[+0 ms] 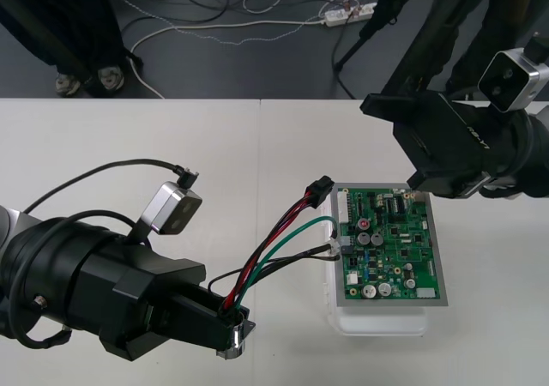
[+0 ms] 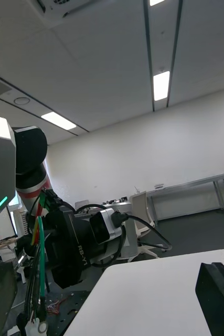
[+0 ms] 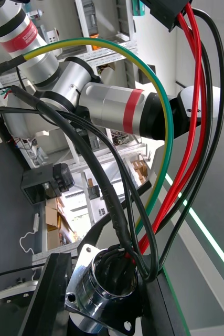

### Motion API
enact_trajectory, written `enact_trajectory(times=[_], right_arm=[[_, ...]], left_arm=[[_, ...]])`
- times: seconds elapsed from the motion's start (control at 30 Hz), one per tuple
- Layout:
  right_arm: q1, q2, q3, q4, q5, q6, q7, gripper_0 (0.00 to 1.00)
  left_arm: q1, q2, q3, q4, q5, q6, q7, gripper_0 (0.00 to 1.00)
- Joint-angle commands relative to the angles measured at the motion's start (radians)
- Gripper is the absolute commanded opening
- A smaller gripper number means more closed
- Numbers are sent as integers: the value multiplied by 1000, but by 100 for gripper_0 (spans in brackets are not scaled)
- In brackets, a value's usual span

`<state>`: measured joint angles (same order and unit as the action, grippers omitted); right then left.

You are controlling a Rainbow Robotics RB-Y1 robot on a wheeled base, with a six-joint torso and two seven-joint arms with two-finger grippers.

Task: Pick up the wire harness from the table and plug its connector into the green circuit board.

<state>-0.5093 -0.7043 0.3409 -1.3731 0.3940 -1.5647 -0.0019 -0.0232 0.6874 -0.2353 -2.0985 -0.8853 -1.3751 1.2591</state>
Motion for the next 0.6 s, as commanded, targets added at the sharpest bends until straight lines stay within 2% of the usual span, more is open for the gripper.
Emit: enact_trajectory(times=[0.03,0.43,0.6], right_arm=[[-38,16,12,-57,-17,-6,-84,100],[-43,94,12,-98,51,-6,-194,100],[-41,111,12,-162,60,-6,-216,100]], left_arm=[[-17,-19,11,-38,-1,-38,-56,0],[-17,-19,13,-37,3,-38,-58,0],[-17,-19,8,-37,5,-36,-56,0]])
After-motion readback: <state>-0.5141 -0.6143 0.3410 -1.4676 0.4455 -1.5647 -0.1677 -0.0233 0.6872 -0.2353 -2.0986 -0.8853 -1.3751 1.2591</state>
